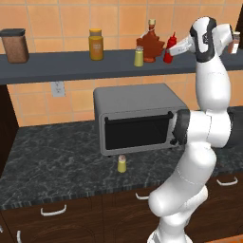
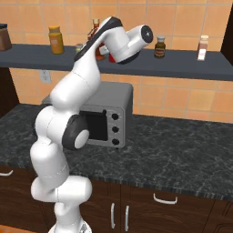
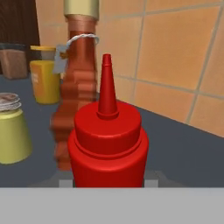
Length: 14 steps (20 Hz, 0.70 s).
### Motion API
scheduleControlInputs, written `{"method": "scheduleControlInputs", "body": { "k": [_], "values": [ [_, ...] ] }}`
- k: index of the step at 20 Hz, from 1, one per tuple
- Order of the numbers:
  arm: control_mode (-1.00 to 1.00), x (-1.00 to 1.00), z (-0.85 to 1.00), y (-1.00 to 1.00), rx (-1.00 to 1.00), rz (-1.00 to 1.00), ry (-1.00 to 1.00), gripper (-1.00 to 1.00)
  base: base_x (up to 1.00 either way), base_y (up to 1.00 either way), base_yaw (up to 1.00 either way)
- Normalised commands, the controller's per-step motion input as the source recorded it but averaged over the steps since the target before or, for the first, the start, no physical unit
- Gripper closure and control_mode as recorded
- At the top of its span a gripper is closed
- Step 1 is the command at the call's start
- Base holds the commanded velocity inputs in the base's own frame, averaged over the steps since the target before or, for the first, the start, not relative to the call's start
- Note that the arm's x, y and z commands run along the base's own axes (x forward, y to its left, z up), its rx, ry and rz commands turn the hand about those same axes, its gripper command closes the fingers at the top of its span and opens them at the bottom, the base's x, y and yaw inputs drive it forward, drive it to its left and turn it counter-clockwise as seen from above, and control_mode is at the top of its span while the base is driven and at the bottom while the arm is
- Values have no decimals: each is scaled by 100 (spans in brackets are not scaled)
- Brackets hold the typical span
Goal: Put the shaker and condiment bottle from the counter next to their counterparts in the cabinet.
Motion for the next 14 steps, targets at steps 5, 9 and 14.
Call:
{"method": "scheduleControlInputs", "body": {
  "k": [5, 9, 14],
  "values": [
    [-100, 32, -2, 0, 0, 5, 0, -100, 0, 0, 0],
    [-100, 22, 0, -7, 0, 4, 0, -100, 0, 0, 0],
    [-100, 8, 0, -12, 0, 4, 0, -100, 0, 0, 0]
  ]
}}
